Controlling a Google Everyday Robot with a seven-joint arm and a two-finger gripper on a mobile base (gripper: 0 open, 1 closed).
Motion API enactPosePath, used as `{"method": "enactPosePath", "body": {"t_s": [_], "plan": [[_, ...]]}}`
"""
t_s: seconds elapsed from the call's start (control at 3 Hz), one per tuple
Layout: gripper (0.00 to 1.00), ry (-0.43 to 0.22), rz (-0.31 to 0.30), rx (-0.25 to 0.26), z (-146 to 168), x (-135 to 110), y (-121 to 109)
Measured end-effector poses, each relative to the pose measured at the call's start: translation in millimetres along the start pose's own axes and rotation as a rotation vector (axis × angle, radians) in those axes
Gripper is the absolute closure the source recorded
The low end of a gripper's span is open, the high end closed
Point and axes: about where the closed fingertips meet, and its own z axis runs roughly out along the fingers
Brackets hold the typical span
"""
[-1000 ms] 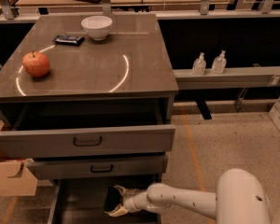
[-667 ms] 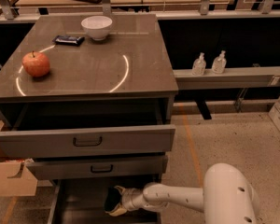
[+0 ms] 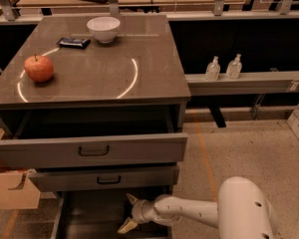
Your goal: Place sponge into bottom drawer
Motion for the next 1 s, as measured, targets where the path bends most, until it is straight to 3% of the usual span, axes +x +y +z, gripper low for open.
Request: {"method": "enactPosePath", "body": {"t_s": [0.33,0.67,1.0], "plan": [[0.38,-0.027,-0.006,0.033,-23,-9,-12],[0.62,0.002,-0.009,0.012,-54,-14,-20],[0.85,0.011,-0.024,0.018,-62,-18,-29]]}}
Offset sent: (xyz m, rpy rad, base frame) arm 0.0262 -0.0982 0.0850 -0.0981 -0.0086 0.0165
